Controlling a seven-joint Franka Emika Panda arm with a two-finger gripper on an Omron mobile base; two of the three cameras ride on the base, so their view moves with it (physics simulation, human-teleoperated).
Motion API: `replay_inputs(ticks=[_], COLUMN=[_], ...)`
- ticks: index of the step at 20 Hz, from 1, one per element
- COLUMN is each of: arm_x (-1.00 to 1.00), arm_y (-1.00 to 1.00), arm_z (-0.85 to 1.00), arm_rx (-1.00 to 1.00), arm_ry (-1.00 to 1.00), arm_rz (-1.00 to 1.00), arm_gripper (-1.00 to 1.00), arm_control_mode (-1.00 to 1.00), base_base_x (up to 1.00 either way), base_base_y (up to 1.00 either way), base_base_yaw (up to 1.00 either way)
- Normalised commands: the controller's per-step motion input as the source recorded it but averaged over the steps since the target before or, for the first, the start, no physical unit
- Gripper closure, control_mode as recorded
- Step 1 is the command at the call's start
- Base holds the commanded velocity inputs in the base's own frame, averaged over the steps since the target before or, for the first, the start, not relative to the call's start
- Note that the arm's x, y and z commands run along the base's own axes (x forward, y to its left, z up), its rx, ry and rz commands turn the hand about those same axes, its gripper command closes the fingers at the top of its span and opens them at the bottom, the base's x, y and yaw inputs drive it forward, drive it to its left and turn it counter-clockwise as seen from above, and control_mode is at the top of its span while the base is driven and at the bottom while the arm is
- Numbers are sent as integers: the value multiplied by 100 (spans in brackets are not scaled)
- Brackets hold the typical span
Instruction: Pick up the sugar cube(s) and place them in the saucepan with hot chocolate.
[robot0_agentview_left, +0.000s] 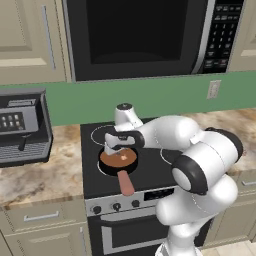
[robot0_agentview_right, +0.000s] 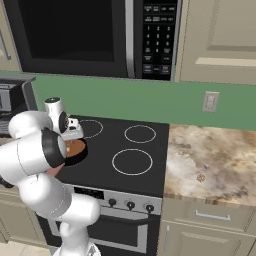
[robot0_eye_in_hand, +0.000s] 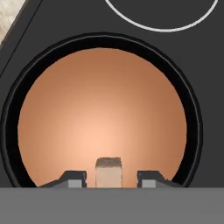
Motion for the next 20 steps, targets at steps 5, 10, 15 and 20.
replay_inputs(ticks=[5, 10, 15, 20], arm_x=[3, 7, -23, -43], arm_y=[0, 0, -54, -100], arm_z=[0, 0, 3, 0], arm_rx=[0, 0, -1, -4], arm_ry=[0, 0, 0, 0], arm_rz=[0, 0, -8, -21], arm_gripper=[-100, -100, -100, -100], arm_control_mode=[-100, -100, -100, -100], base_base_x=[0, 0, 0, 0], base_base_y=[0, 0, 0, 0], base_base_yaw=[0, 0, 0, 0])
